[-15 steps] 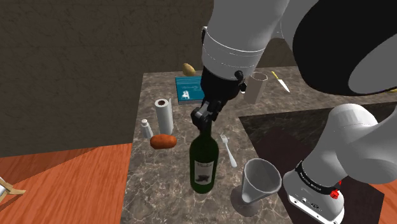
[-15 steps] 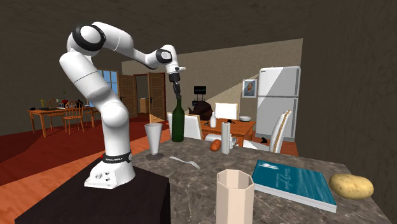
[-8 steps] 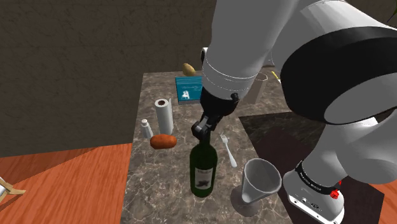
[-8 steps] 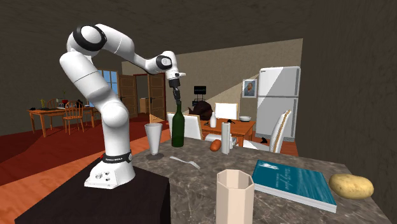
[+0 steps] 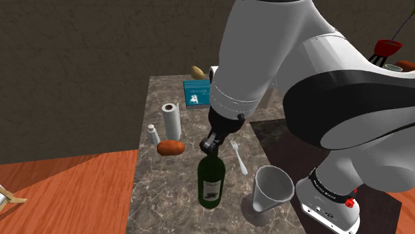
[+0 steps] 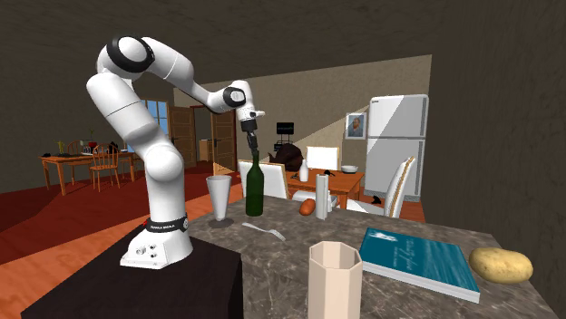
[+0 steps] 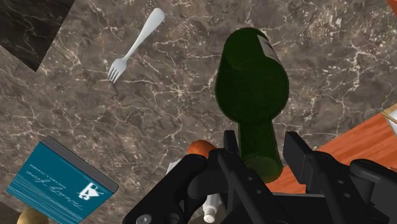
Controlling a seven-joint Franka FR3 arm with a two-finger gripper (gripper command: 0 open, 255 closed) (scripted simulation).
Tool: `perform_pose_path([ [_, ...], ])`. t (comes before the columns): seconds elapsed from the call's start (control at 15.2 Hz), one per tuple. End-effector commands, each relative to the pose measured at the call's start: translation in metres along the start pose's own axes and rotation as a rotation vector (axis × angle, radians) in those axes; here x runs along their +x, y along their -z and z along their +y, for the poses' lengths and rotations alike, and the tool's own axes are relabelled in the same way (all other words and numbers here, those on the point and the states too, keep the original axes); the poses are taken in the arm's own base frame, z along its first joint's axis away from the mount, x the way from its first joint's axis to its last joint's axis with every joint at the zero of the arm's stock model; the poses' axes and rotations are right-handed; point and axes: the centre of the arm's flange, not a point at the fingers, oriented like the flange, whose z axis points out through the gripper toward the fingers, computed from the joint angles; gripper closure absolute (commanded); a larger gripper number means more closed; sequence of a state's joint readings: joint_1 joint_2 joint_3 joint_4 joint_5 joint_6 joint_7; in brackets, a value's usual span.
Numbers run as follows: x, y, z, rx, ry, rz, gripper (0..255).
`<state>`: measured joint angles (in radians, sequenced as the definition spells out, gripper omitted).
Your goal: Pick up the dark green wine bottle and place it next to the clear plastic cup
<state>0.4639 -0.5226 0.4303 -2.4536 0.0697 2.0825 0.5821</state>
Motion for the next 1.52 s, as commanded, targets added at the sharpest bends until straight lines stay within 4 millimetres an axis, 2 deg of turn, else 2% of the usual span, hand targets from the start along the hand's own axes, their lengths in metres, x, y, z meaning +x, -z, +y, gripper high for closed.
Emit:
perform_pose_path([
  [0.0,0.000,-0.003,0.000,-0.002,0.000,-0.004,255],
  [0.33,0.000,-0.003,0.000,-0.002,0.000,-0.004,255],
  [0.4,-0.001,-0.003,0.000,-0.002,0.000,-0.004,0],
  [0.73,0.000,-0.003,0.000,-0.002,0.000,-0.004,0],
  [0.99,0.000,0.047,0.000,-0.002,0.000,-0.004,0],
  [1.45,0.000,0.047,0.000,-0.002,0.000,-0.004,0],
])
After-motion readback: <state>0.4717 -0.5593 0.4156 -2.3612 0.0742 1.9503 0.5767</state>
